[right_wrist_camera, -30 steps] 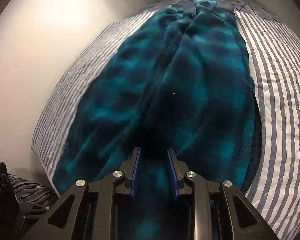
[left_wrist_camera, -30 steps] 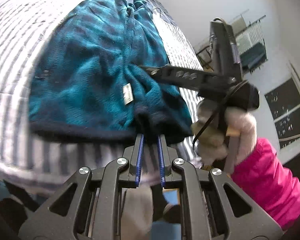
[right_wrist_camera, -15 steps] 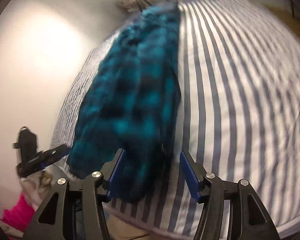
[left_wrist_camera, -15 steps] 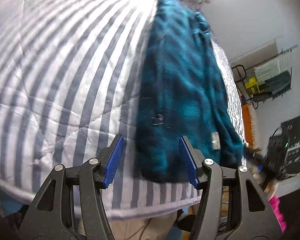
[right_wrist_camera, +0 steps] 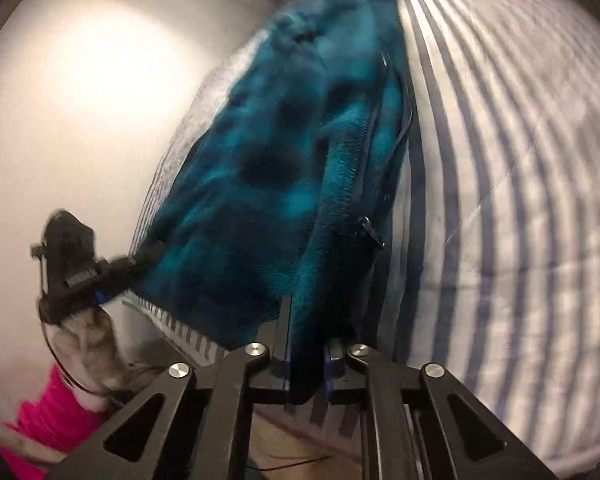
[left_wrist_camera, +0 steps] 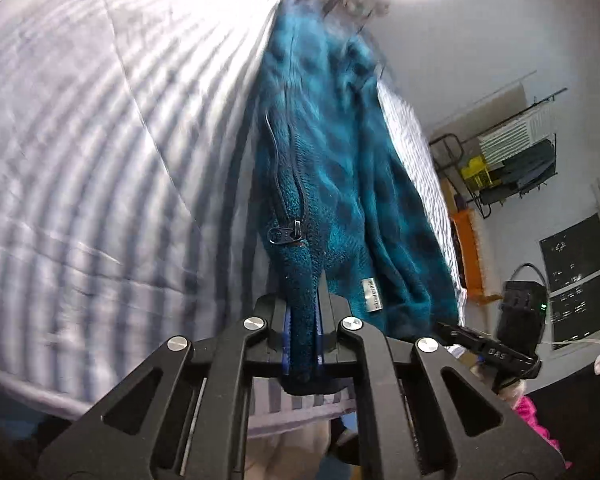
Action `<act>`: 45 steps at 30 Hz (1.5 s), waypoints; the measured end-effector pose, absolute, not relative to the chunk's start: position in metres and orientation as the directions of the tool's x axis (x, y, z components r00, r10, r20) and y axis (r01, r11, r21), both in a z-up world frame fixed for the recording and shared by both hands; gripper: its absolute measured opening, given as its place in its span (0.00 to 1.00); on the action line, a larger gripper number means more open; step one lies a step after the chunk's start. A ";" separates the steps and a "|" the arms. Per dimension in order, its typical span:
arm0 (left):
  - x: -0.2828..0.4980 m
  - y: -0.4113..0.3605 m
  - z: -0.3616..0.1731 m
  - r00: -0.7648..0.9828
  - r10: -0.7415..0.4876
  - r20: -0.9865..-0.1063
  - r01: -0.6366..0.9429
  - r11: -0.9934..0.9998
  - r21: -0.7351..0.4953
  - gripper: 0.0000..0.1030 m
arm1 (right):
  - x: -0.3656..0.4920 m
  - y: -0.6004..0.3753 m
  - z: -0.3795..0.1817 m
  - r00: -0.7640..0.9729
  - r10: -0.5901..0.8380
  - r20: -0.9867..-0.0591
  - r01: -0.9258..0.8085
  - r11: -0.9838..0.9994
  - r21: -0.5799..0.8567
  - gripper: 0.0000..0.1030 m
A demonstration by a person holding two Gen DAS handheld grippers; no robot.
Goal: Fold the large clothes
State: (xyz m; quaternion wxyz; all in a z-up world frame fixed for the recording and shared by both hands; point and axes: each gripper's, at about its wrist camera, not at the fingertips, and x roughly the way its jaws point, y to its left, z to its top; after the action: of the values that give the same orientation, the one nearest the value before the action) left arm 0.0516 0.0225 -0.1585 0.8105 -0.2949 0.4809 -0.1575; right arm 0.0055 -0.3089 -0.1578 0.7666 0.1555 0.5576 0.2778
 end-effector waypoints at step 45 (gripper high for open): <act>0.063 0.018 -0.144 0.425 -0.693 -0.582 -0.039 0.629 -0.777 0.12 | 0.027 -0.329 -0.166 0.164 0.829 -0.535 -0.146 0.557 0.818 0.11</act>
State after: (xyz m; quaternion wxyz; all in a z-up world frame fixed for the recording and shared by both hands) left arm 0.0633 0.0180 -0.1435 0.7572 -0.3730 0.4909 -0.2159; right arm 0.0266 -0.3287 -0.1664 0.6951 0.3141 0.5434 0.3505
